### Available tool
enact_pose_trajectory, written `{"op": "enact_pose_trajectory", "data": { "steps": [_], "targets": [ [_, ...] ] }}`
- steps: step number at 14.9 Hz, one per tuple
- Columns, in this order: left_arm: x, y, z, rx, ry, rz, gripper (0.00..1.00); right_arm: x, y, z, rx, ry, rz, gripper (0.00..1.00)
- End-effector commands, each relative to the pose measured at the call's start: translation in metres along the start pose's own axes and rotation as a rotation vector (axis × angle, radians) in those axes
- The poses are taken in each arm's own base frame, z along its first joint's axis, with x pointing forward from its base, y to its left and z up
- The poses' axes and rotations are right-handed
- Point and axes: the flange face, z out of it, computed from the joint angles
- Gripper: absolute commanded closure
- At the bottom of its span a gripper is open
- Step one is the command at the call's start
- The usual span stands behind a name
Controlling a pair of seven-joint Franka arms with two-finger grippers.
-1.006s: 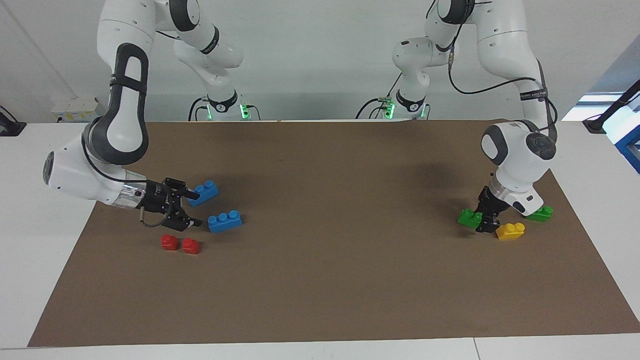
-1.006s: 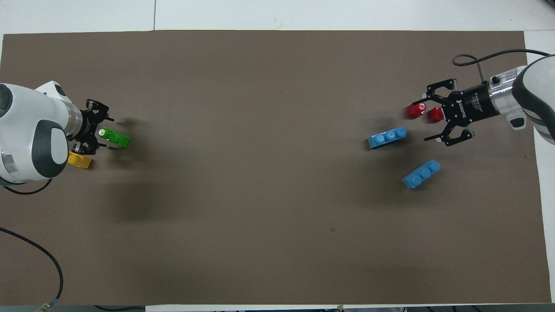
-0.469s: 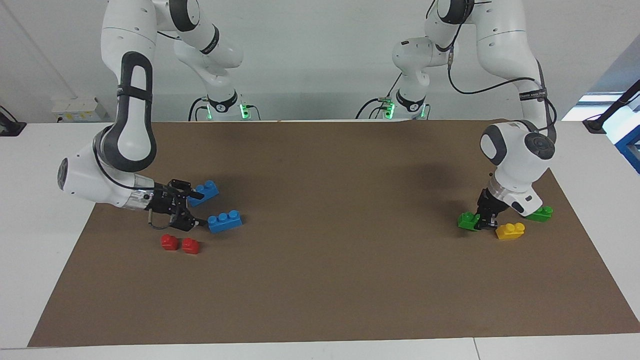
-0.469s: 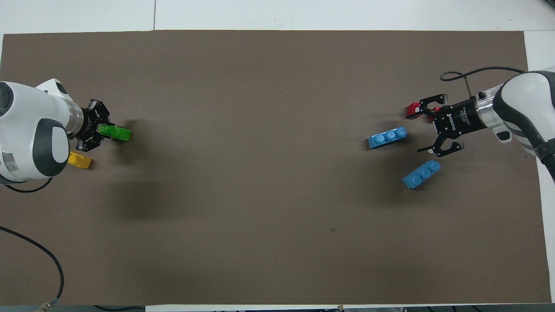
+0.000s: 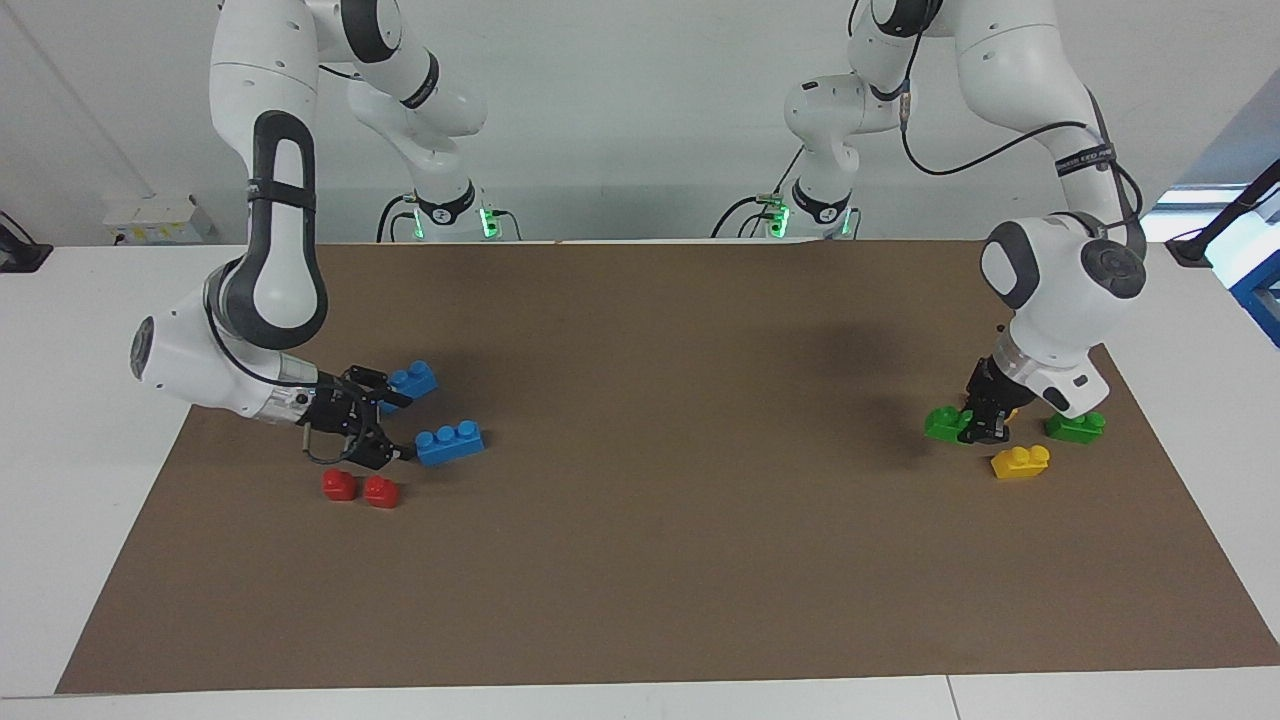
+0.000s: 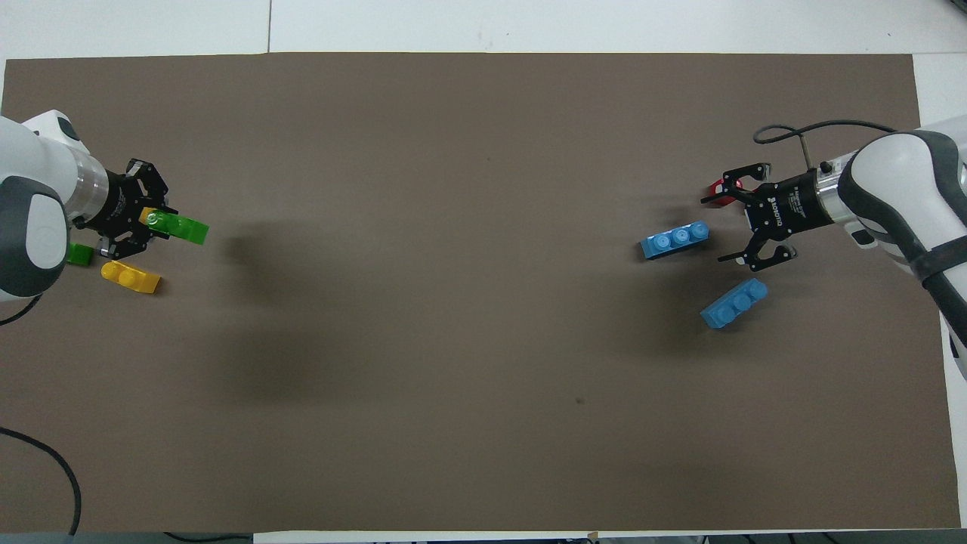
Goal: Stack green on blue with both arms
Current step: 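Lift the green brick with the left gripper while the right gripper grasps the blue brick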
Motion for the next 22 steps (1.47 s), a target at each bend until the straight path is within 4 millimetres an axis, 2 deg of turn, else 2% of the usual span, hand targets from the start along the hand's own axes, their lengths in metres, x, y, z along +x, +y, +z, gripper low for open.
{"op": "enact_pose_trajectory", "data": {
  "steps": [1, 5, 7, 10, 16, 22],
  "targets": [
    [-0.033, -0.008, -0.048, 0.046, -0.019, 0.021, 1.0, 0.002, -0.001, 0.011, -0.002, 0.019, 0.005, 0.01],
    [-0.078, -0.012, -0.098, 0.042, -0.012, -0.027, 1.0, 0.008, 0.0, 0.018, 0.006, 0.033, 0.01, 0.01],
    [-0.092, -0.016, -0.118, 0.005, -0.033, -0.068, 1.0, 0.01, 0.0, 0.019, 0.013, 0.04, 0.012, 0.01],
    [-0.106, -0.02, -0.136, -0.026, -0.057, -0.19, 1.0, 0.006, -0.001, 0.025, 0.018, 0.046, 0.007, 0.01],
    [-0.143, -0.015, -0.139, -0.017, -0.06, -0.253, 1.0, 0.004, -0.005, 0.037, 0.03, 0.058, 0.007, 0.01],
    [-0.152, -0.014, -0.139, -0.015, -0.062, -0.274, 1.0, 0.006, -0.001, 0.041, 0.03, 0.061, -0.003, 0.02]
  ]
}}
